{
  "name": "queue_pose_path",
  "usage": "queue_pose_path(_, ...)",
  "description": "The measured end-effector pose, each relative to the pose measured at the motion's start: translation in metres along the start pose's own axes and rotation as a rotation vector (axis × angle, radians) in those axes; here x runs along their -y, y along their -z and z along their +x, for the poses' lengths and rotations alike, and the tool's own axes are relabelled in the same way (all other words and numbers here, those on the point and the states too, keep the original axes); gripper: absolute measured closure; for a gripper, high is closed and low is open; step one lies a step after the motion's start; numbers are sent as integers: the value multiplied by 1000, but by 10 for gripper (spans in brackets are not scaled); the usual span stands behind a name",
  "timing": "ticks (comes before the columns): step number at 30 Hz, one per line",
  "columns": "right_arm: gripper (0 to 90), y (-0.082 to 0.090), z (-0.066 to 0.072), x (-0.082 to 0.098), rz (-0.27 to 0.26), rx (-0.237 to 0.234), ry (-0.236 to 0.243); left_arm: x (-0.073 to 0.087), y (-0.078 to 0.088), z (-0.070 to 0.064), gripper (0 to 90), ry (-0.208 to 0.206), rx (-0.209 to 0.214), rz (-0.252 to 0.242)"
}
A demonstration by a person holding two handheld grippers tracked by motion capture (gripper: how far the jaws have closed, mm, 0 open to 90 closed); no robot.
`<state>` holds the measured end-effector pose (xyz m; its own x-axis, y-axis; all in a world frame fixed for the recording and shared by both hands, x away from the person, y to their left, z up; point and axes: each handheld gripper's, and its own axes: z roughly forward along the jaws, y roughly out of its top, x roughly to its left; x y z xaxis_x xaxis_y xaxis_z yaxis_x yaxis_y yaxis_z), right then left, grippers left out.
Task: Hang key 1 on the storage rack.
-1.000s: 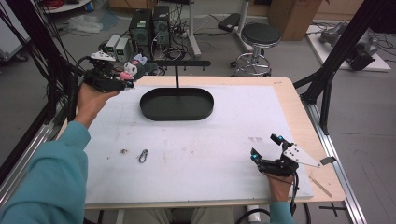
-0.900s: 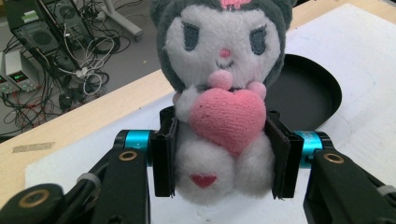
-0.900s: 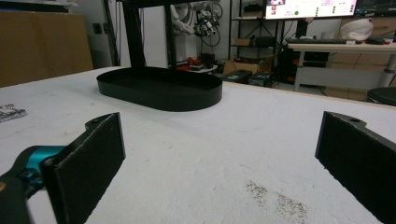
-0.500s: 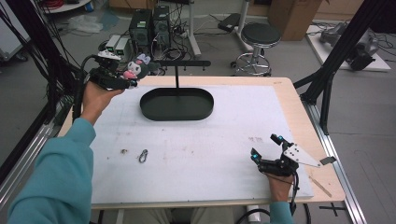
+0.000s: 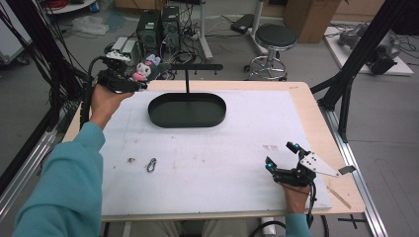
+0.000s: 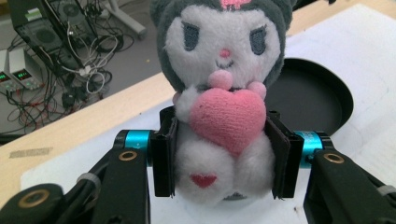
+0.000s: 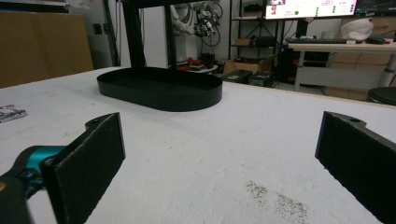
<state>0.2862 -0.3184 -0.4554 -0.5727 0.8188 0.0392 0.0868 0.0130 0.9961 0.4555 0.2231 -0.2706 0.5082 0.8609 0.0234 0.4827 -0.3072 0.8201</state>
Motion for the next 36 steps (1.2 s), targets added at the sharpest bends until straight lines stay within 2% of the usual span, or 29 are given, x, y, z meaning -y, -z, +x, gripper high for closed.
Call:
queue_pose_path(5,7,0,0,0,0,0,-1,0,-1,1,534,-2,-11,8)
queue_pose_path(14,7,0,0,0,-1,0,-2,2,-3,5,533,21,-42,13)
queue_pose_path(19,7,0,0,0,0,0,0,3,-5,5,533,14,-63,28)
queue_pose_path(26,7,0,0,0,-2,1,2,5,-9,5,533,13,-68,54)
queue_pose_path(33,7,0,0,0,-2,0,1,19,-13,8,533,40,-58,54)
queue_pose_path(36,7,0,0,0,-2,0,1,20,-11,8,533,33,-59,64)
